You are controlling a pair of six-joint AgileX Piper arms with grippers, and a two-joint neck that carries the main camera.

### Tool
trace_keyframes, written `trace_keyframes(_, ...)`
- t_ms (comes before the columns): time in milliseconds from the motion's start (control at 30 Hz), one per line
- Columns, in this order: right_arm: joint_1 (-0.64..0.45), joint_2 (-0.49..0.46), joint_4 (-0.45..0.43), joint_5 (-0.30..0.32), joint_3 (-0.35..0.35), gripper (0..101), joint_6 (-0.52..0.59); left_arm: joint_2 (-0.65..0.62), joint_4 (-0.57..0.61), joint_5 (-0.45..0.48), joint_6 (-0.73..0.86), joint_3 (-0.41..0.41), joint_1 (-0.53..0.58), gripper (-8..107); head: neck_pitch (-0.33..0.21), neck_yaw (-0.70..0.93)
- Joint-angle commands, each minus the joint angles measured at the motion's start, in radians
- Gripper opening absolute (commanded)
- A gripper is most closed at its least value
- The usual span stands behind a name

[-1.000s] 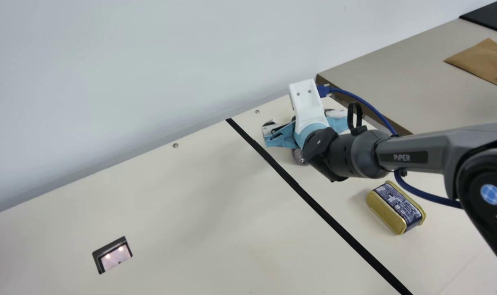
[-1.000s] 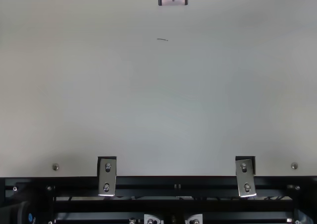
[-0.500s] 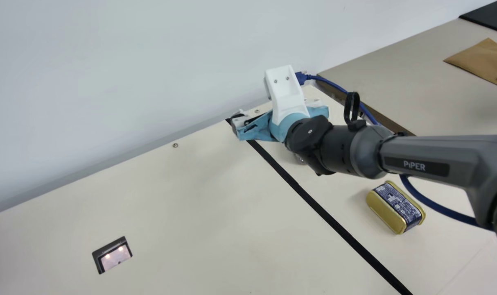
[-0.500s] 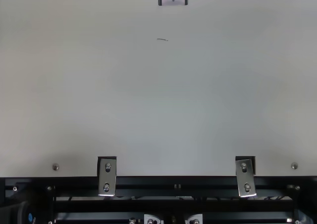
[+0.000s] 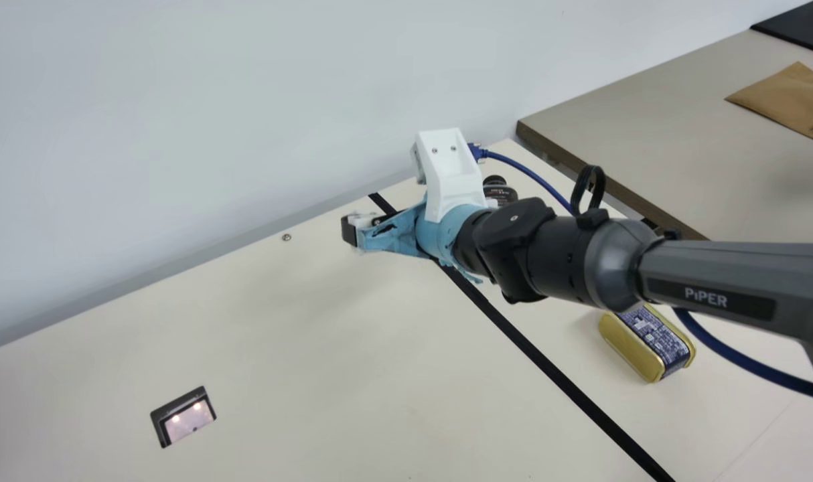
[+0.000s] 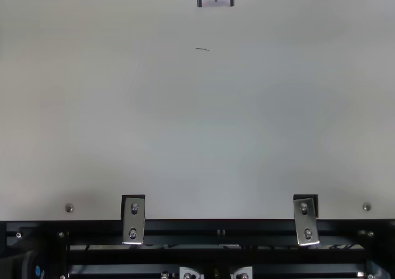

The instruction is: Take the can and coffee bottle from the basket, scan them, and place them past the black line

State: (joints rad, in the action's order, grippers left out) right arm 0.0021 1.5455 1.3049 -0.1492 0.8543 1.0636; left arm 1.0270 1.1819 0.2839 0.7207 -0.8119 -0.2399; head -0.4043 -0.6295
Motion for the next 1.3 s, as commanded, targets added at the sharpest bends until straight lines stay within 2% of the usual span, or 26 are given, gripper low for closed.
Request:
trace_keyframes(0,0.003,0.004,-0.040,-0.001,-0.003,101,-0.049,0.000,0.000,0.000,0.000,0.000,0.000,90,-0.030,-0.018)
trace_keyframes(200,0.014,0.011,-0.025,0.045,0.013,101,-0.175,0.000,0.000,0.000,0.000,0.000,0.000,90,-0.030,-0.018)
trace_keyframes(400,0.029,0.014,0.053,0.144,0.042,101,-0.346,0.000,0.000,0.000,0.000,0.000,0.000,90,-0.030,-0.018)
trace_keyframes(533,0.058,0.004,0.064,0.165,0.049,101,-0.408,0.000,0.000,0.000,0.000,0.000,0.000,90,-0.030,-0.018)
trace_keyframes(733,0.096,-0.061,0.002,0.184,0.014,101,-0.473,0.000,0.000,0.000,0.000,0.000,0.000,90,-0.030,-0.018)
trace_keyframes(1267,0.087,-0.375,-0.281,0.289,-0.202,101,-0.606,0.000,0.000,0.000,0.000,0.000,0.000,90,-0.030,-0.018)
